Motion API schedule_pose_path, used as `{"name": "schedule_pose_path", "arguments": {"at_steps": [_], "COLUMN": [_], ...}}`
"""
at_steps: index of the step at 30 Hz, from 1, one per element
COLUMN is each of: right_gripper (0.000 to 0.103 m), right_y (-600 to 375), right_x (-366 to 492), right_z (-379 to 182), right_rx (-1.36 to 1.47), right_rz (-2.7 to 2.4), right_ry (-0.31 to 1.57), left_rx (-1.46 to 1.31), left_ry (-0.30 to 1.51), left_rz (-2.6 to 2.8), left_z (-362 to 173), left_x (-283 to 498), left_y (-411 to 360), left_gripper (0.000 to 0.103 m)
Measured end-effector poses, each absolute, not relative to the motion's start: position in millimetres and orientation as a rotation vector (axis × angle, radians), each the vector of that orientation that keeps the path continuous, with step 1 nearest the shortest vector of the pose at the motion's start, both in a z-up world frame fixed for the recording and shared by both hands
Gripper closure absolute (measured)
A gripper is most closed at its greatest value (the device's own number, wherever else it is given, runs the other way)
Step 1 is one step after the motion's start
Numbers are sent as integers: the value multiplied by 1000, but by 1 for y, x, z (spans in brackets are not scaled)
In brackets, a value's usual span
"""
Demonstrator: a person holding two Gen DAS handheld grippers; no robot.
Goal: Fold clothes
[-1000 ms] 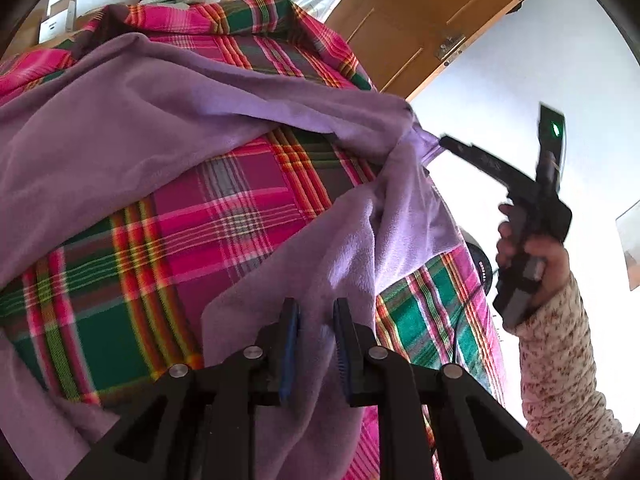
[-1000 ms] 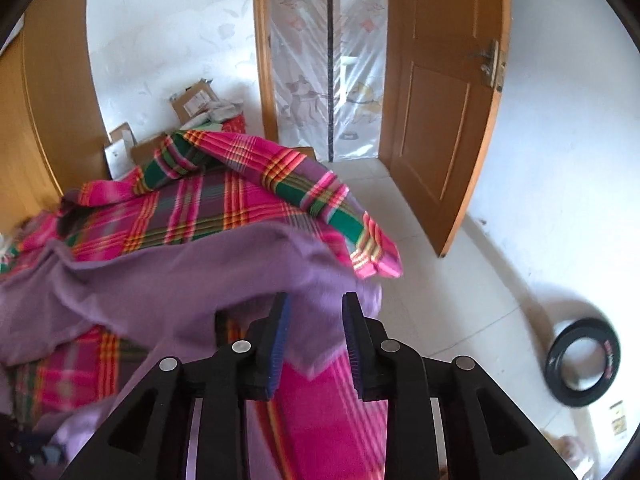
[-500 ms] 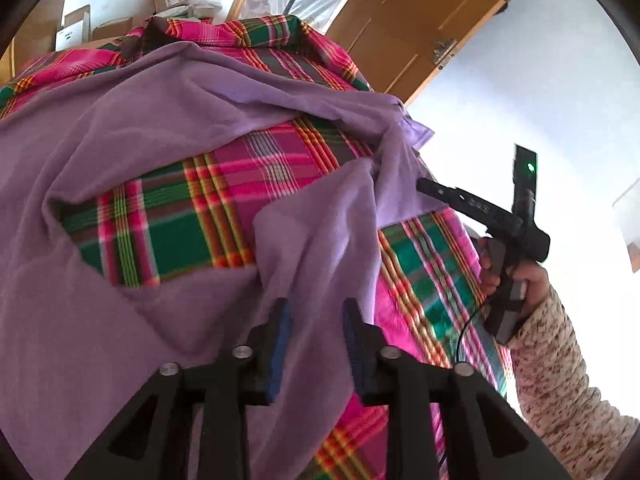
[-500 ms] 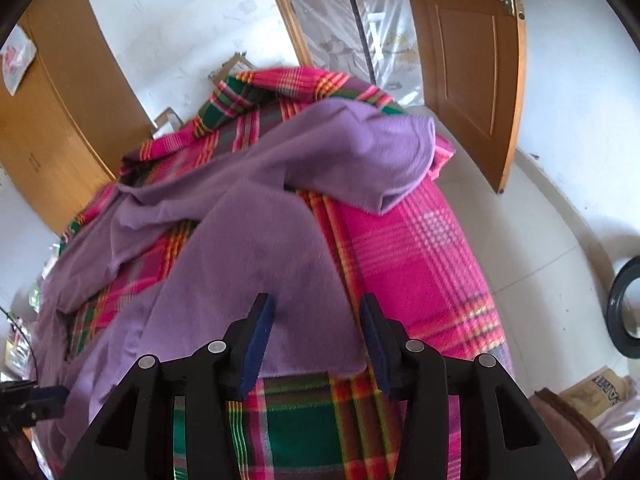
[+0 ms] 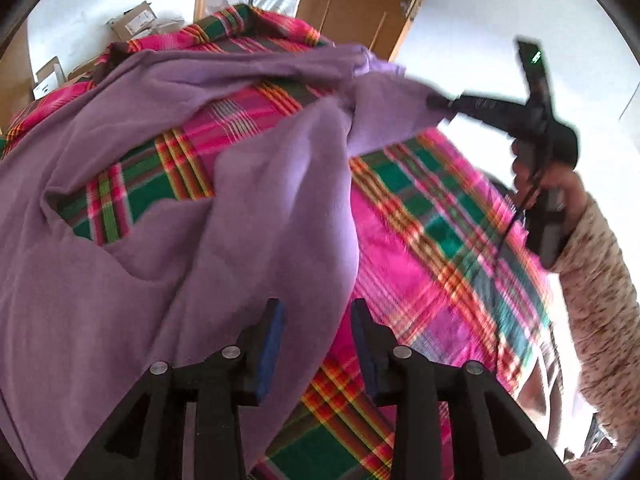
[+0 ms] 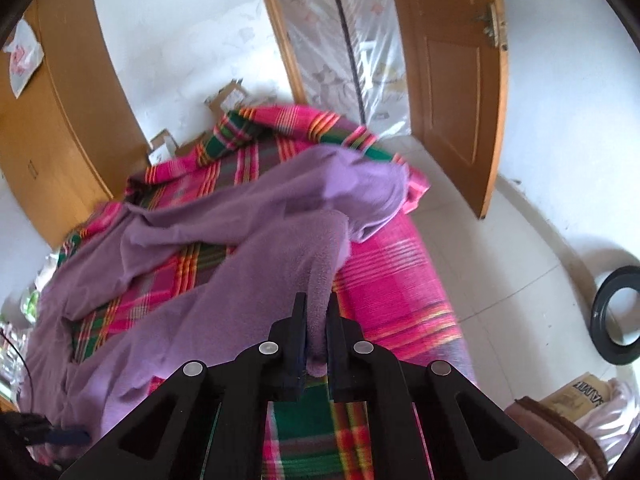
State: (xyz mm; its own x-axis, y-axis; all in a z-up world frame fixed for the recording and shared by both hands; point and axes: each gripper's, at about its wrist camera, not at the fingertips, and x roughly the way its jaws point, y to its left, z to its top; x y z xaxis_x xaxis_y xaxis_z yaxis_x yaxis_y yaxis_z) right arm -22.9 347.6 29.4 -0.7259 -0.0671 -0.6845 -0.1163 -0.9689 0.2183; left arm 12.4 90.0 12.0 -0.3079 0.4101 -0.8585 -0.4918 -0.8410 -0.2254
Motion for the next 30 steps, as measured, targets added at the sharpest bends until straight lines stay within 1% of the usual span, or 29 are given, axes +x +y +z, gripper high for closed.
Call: {"name": "schedule_pose_path", "arguments": {"at_steps": [10,14,15,16,20,30], "right_gripper": [95,95,95,95,95,95], "right_y": [385,393,393,394,399,425], "right_x": [15,24,25,26,33,57], "right_z": [49,48,48,49,51,63], "right_rx": [-1032,-1019,-1015,-1011,-987,-903], "right_rz": [2811,2791,2790,2789,2786,2734], "right_ry": [449,467,464,461,469,486], "left_rx": [-1293,-1278,-1274,-1280,-1292,-1206], "left_ry": [357,338,313,280,149,145], "left_rz": [2290,2279,2275,2271,2242,2149], "left_z": [8,7,7,7,8,21], "left_x": [27,26,23,21,15,36], "left_y": [118,116,113,110,97,111], "left_gripper": [67,68,81,101,101,102]}}
